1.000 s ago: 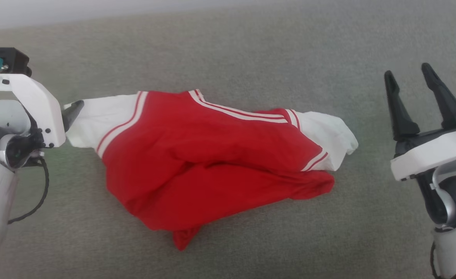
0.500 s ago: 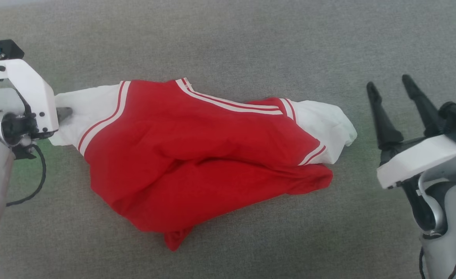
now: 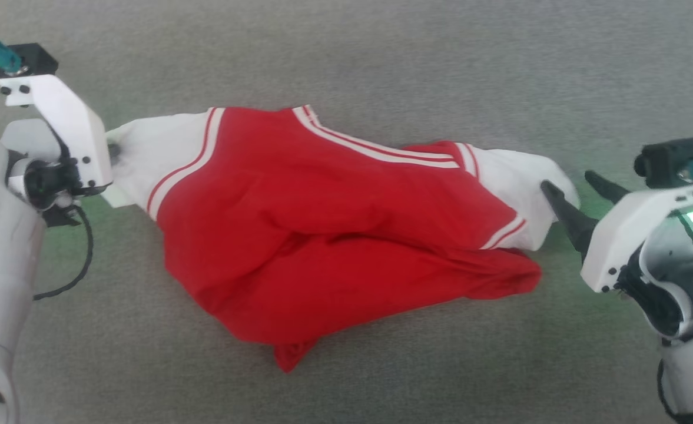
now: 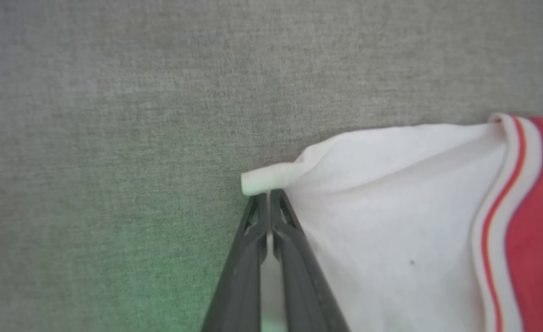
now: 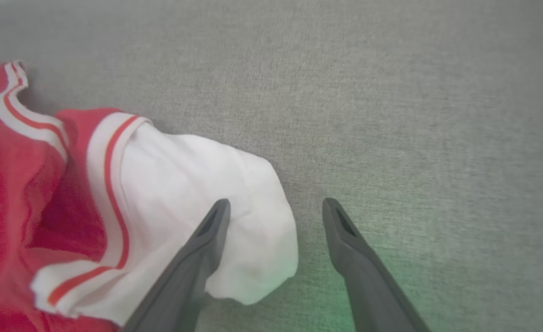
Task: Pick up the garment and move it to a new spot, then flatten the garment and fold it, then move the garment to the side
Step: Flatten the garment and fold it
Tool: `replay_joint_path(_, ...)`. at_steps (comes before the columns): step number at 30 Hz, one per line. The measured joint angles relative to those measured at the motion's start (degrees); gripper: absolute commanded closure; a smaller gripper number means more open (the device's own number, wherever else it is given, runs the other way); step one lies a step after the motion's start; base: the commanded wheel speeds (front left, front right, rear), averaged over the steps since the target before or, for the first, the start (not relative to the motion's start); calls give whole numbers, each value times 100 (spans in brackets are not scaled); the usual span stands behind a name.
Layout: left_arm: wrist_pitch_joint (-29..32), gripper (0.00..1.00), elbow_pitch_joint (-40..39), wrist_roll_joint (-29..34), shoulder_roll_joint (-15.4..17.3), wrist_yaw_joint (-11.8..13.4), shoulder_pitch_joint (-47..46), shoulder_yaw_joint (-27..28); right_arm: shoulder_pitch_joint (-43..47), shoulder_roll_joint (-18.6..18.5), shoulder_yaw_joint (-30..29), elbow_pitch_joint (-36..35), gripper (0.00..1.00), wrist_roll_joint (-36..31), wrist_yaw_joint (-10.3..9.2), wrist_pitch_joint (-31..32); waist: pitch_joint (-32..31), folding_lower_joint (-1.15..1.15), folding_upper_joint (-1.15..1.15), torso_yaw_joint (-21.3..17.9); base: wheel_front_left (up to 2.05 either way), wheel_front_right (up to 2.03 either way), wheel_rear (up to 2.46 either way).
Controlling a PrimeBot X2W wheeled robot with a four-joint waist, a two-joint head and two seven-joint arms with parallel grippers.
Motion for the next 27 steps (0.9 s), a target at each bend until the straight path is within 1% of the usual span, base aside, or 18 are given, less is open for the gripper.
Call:
replay_joint_path(6, -186, 100, 38, -42, -153, -91, -89, -19, -471, -103, 146, 682, 0, 247, 0, 1072, 94, 0, 0, 209, 0, 0, 0)
replay_joint_path(7, -289, 100, 68, -102, -198, -103, -98, -10, -632, -157, 254, 827, 100, 279, -1, 1313, 108, 0, 0, 260, 0, 0, 0)
replay_joint_path(11, -460, 100, 149, -125, -291, -141, -112, -15, -887, -155, 307, 1061, 100, 392, 0, 1515, 66, 0, 0, 331, 0, 0, 0)
replay_joint_path(16, -502, 100, 191, -123, -349, -191, -134, -81, -1052, -167, 309, 1154, 100, 538, -1, 1702, -107, 0, 0, 373, 0, 0, 0)
replay_joint_path(22, -552, 100, 121, -112, -305, -212, -346, -130, -1473, -355, 394, 998, 100, 728, 0, 1948, -547, 0, 0, 410, 0, 0, 0)
replay_joint_path(27, -546, 100, -56, -105, -232, -226, -470, -155, -1894, -444, 433, 884, 100, 887, 0, 1923, -997, 0, 0, 428, 0, 0, 0)
